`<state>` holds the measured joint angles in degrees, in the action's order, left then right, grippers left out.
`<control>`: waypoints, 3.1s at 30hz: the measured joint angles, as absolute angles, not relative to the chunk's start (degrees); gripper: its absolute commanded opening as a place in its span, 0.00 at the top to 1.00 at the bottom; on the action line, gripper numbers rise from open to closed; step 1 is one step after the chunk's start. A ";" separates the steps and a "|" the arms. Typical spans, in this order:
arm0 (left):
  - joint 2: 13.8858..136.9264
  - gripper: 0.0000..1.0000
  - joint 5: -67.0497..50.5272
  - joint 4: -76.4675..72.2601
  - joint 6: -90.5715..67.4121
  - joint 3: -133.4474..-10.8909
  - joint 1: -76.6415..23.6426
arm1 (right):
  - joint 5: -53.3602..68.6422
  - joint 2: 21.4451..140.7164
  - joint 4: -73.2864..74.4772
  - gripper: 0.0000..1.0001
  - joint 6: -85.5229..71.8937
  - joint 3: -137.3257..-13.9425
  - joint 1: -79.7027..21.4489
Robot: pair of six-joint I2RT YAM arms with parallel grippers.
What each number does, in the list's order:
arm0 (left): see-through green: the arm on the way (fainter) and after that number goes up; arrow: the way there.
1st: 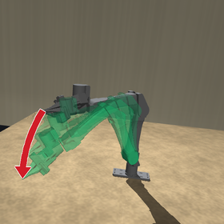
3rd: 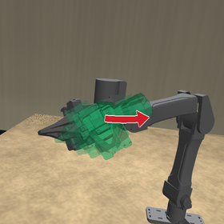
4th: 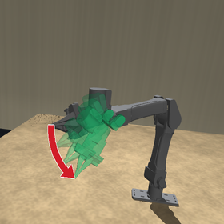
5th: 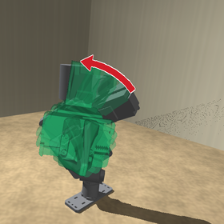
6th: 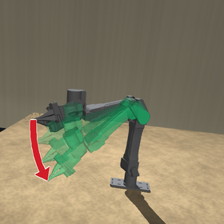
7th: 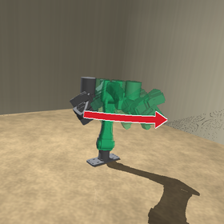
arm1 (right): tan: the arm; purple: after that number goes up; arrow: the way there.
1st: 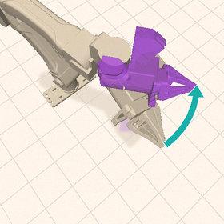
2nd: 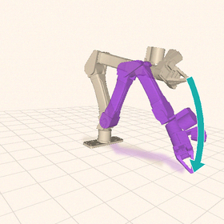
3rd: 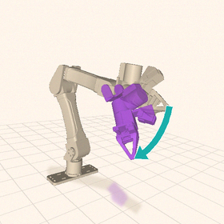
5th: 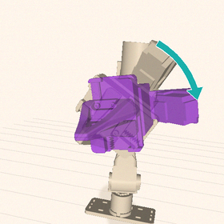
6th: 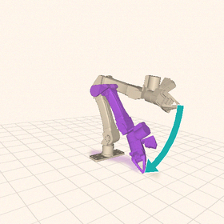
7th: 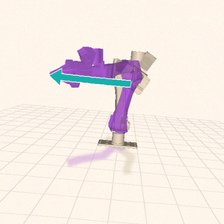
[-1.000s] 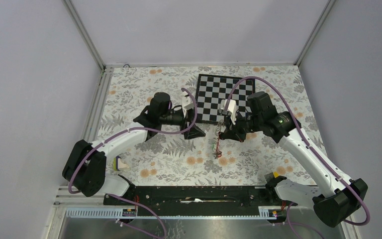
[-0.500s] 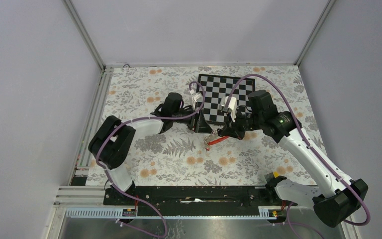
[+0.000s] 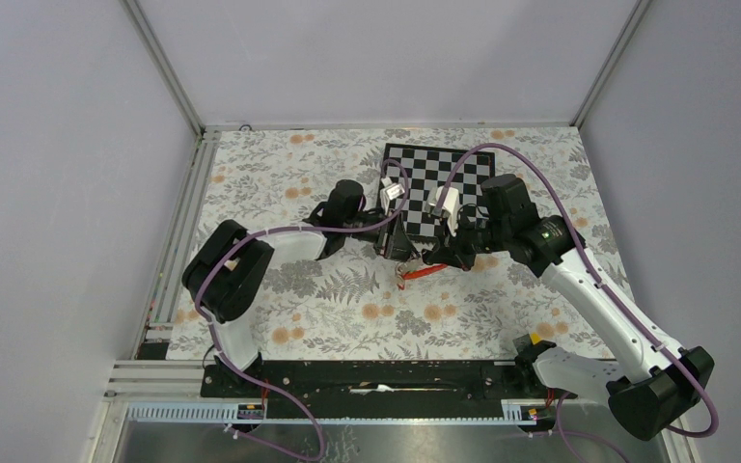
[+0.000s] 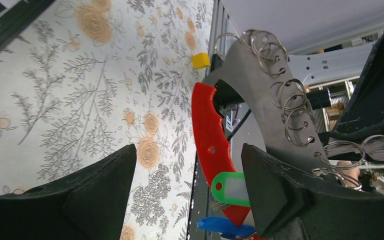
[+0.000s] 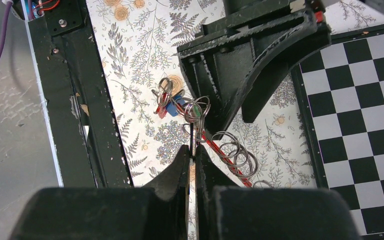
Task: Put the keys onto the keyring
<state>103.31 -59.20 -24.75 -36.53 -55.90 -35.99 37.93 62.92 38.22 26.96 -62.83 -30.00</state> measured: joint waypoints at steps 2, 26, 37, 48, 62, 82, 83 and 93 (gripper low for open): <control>103.48 0.19 -59.72 -24.75 -36.56 -56.03 -36.51 | 37.91 62.83 38.19 1.00 26.96 -62.83 -30.00; 115.39 0.38 -63.86 -43.42 -58.70 -58.74 -40.88 | 36.91 61.91 38.17 1.00 27.07 -61.91 -29.95; 117.38 0.71 -64.64 -53.65 -68.05 -58.48 -41.17 | 35.38 60.31 38.00 1.00 27.46 -60.07 -29.47; 115.74 0.93 -64.66 -49.50 -64.66 -58.48 -37.91 | 34.06 58.67 38.00 1.00 28.25 -57.54 -28.77; 104.29 1.00 -59.16 -17.10 -35.31 -59.24 -32.32 | 34.35 58.15 38.54 1.00 30.06 -53.08 -28.49; 95.57 0.83 -52.29 -3.40 -18.20 -59.92 -31.03 | 35.68 60.12 38.02 1.00 31.24 -47.27 -28.16; 95.57 0.74 -52.51 -4.49 -18.35 -59.44 -31.03 | 35.83 60.12 37.98 1.00 31.24 -47.29 -28.16; 97.38 0.34 -55.33 -14.57 -24.56 -53.06 -31.05 | 37.06 60.66 38.19 1.00 30.06 -54.02 -28.16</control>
<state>97.38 -55.33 -14.57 -24.56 -53.06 -31.05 37.06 60.66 38.20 30.06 -54.02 -28.16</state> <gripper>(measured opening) 0.588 0.053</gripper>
